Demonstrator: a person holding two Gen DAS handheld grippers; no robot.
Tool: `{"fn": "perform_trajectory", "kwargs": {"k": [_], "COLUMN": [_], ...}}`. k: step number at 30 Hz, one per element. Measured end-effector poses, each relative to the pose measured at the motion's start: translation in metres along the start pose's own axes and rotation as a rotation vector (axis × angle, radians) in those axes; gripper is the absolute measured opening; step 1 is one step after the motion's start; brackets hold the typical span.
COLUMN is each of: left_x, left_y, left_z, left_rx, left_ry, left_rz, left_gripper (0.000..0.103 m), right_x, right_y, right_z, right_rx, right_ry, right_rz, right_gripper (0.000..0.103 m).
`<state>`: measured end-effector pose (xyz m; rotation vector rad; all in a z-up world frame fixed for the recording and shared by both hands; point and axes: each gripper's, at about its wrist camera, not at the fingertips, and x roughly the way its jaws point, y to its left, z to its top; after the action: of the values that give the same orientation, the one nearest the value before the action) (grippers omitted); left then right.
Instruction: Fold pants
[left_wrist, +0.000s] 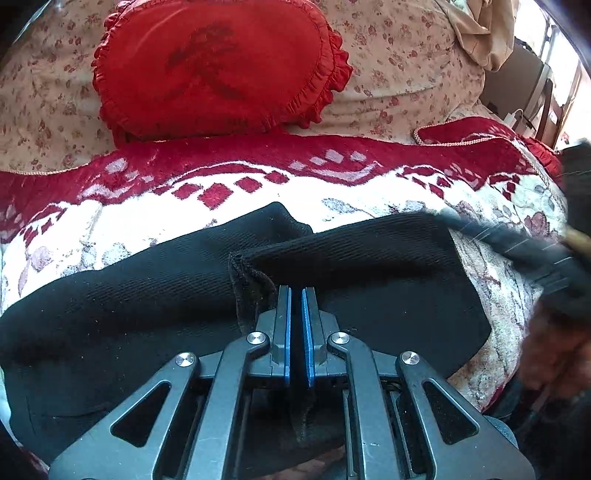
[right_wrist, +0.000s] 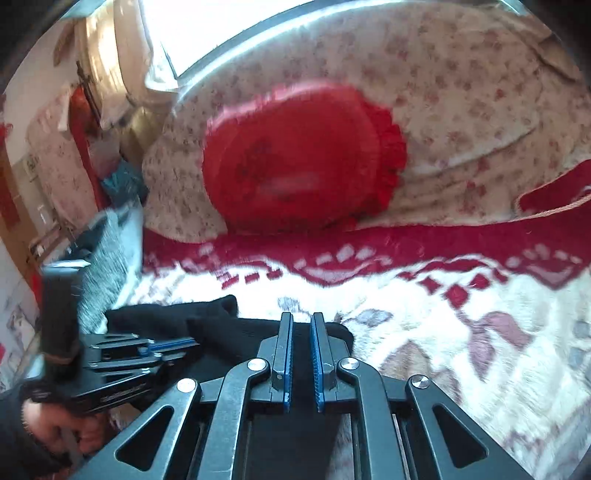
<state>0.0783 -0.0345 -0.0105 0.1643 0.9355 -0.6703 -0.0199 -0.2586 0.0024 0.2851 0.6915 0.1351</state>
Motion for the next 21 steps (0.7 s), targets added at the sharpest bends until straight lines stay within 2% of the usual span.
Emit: {"fn": "perform_trajectory", "kwargs": {"k": [2, 3, 6, 10, 15, 21], "left_x": [0.004, 0.004, 0.004, 0.003, 0.002, 0.002], "left_y": [0.0, 0.0, 0.0, 0.0, 0.0, 0.0], "left_z": [0.0, 0.0, -0.001, -0.001, -0.001, -0.001], "left_rx": [-0.01, -0.011, -0.016, -0.008, -0.003, -0.011], "left_ry": [-0.005, -0.007, -0.014, -0.015, -0.015, -0.019], "left_rz": [-0.005, -0.006, -0.011, -0.002, 0.004, -0.004], "left_gripper": [0.007, 0.007, 0.007, 0.007, 0.007, 0.007], "right_x": [0.032, 0.028, 0.025, 0.023, 0.029, 0.028], "right_y": [-0.004, -0.006, -0.006, -0.003, 0.007, 0.005], "right_z": [-0.006, -0.008, -0.008, -0.017, -0.025, -0.025], "right_rx": [0.018, 0.034, 0.037, -0.001, -0.067, -0.06], "right_ry": [0.12, 0.052, 0.058, -0.001, -0.041, -0.057], "right_rz": [-0.018, -0.009, -0.016, -0.017, -0.06, -0.052], "right_gripper": [0.008, 0.008, 0.008, 0.008, 0.008, 0.008]}}
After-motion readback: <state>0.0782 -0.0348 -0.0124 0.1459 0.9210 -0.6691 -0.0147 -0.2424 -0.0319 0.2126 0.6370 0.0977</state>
